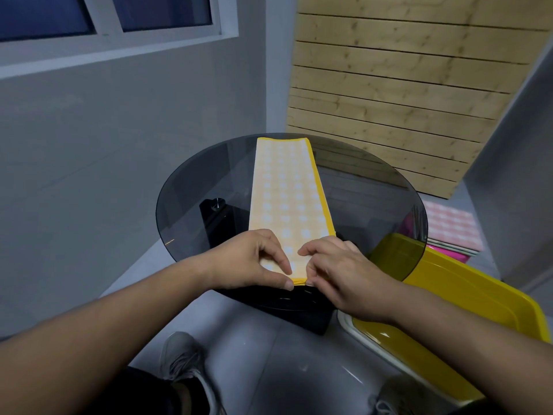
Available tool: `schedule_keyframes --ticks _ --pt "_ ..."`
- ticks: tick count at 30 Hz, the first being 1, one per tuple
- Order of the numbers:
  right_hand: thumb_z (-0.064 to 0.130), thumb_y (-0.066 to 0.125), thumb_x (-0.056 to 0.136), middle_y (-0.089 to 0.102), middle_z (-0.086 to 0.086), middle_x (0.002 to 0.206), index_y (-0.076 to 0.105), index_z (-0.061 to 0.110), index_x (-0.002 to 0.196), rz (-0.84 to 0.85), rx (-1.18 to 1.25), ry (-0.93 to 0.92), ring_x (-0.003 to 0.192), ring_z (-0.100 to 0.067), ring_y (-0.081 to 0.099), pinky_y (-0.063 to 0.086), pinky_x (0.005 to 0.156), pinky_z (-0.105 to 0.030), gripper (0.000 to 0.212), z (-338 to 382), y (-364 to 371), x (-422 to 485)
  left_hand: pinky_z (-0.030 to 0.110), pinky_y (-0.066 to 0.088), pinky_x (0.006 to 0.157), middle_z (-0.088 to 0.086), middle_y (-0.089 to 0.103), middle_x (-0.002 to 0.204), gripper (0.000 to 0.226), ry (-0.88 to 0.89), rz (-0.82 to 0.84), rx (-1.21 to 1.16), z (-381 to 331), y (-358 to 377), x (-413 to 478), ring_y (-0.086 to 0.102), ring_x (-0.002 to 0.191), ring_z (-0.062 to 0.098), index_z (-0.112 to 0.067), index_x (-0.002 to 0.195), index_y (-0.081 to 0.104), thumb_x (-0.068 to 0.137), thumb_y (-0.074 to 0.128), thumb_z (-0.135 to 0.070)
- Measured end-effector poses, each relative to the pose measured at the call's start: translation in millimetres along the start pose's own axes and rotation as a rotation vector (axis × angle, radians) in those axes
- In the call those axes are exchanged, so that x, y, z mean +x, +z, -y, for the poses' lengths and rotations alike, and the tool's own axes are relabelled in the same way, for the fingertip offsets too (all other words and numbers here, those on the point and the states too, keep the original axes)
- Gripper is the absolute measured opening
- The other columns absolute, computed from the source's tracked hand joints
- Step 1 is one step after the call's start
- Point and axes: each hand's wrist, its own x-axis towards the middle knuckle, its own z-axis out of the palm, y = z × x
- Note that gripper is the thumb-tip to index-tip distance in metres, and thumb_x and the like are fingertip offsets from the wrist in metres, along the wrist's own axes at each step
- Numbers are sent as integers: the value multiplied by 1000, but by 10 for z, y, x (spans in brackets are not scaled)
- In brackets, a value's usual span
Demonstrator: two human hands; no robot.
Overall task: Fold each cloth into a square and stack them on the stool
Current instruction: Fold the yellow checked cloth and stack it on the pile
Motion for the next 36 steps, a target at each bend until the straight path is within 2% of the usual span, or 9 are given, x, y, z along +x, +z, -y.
schedule_keyframes --ticks 5,10,15,19,22,26,29,32,36 --pt "37 46 96 47 7 138 56 24 91 1 101 0 131 -10 37 38 105 -35 17 18 -149 28 18 47 79 -8 69 95 21 33 18 -36 -37 -43 14 63 88 3 -27 86 81 69 91 -32" --pt "36 48 97 49 12 137 53 28 92 45 87 19 130 -7 38 36 106 -42 11 12 -147 52 27 51 87 -9 66 96 24 44 47 27 3 -2 43 62 93 6 -33 86 79 65 92 -37" --pt "32 52 97 55 18 126 53 30 90 -3 224 62 121 0 43 41 102 -35 8 16 -215 66 21 46 67 1 74 84 12 2 11 -97 -82 -71 42 60 72 6 -22 83 81 75 87 -30" --pt "37 64 90 62 21 115 57 36 89 -92 334 94 114 3 51 47 97 -32 8 50 -366 106 17 45 64 1 76 77 8 8 -37 -164 -207 -190 72 59 68 2 -15 83 82 81 82 -22" --pt "56 76 72 61 19 113 55 39 94 -141 321 68 111 0 53 47 94 -30 35 70 -504 130 19 46 68 5 76 79 11 -2 -69 -205 -306 -275 107 60 71 4 -13 84 82 81 82 -24" --pt "71 75 59 58 18 115 47 39 94 -157 75 -50 110 -4 51 42 96 -31 55 72 -609 180 17 43 67 -1 71 73 14 -18 -104 -269 -415 -378 169 56 72 2 -11 83 81 82 80 -25" --pt "66 74 65 58 17 109 43 41 94 -186 21 -36 102 -6 52 44 91 -32 50 41 -632 224 14 42 64 -3 70 72 15 -37 -122 -292 -457 -428 206 56 71 2 -9 83 80 83 79 -24" --pt "50 79 73 62 15 93 48 37 92 -268 135 50 86 -4 57 51 76 -35 39 16 -654 232 13 43 64 -3 71 74 16 -50 -107 -296 -476 -455 214 57 70 0 -10 85 81 84 79 -25" --pt "36 81 77 67 16 84 59 35 95 -337 306 116 83 -2 63 50 70 -21 28 -35 -695 260 14 47 73 -1 76 85 18 -48 -67 -300 -495 -482 193 62 78 0 -14 90 82 85 77 -30"
